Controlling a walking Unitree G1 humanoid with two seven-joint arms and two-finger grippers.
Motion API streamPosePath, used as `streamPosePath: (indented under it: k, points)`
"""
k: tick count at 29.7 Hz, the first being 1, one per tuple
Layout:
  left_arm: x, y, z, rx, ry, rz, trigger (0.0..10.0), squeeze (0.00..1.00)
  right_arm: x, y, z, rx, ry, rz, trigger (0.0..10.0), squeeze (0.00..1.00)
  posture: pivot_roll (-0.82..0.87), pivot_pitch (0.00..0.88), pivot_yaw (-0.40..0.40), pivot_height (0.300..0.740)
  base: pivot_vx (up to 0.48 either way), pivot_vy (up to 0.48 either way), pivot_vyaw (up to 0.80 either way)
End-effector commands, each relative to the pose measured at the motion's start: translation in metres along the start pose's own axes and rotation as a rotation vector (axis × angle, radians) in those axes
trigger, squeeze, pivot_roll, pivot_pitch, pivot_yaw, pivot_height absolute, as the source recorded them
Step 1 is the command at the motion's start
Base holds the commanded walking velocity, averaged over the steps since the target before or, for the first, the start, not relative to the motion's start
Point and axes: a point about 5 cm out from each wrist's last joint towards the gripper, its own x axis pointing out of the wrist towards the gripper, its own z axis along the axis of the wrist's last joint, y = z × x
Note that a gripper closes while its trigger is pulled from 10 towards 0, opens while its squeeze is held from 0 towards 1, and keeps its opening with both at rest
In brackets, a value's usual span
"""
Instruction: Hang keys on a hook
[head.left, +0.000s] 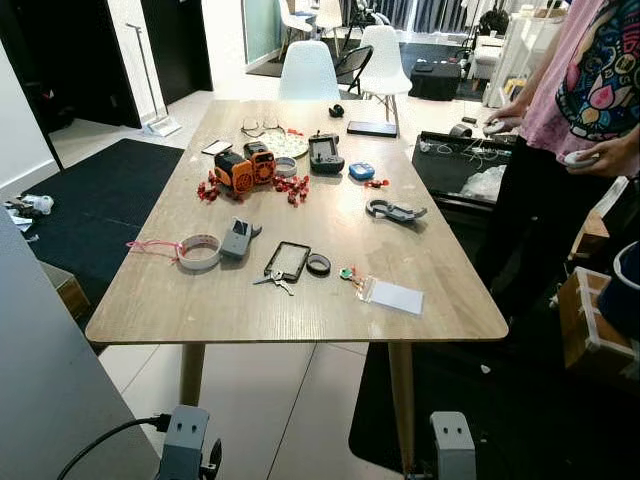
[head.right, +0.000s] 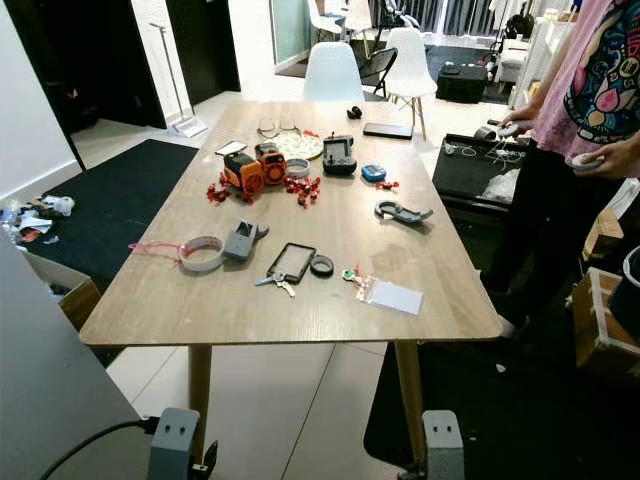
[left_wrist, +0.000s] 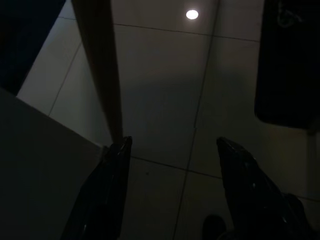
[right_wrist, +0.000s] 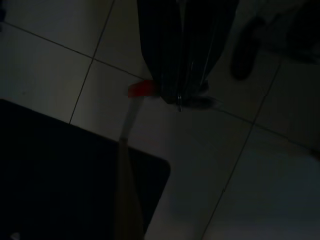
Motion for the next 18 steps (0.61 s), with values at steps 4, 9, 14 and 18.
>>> streamPosePath:
  k: [4,9,14,18]
  points:
    - [-0.0011,-0.0016,-0.0027,-0.011,0.009,0.012,10.0,0.0,0.0007,0.0059,0.0001,-0.035,0.005,0.033,10.0,0.0,0.06,0.044,-0.024,0.74,0.0,0.0,0.8]
    - [-0.0019,-0.0035,-0.0042,-0.02,0.012,0.022,10.0,0.0,0.001,0.0068,0.0006,-0.067,0.009,0.05,10.0,0.0,0.06,0.047,-0.035,0.74,0.0,0.0,0.8]
    - [-0.0031,-0.0044,-0.0068,-0.033,0.021,0.048,10.0,0.0,0.0016,0.0077,0.0027,-0.095,0.008,0.07,10.0,0.0,0.06,0.05,-0.048,0.74,0.0,0.0,0.8]
    - [-0.004,-0.0039,-0.0083,-0.042,0.026,0.064,10.0,0.0,0.0021,0.009,0.0039,-0.114,0.009,0.08,10.0,0.0,0.06,0.049,-0.052,0.74,0.0,0.0,0.8]
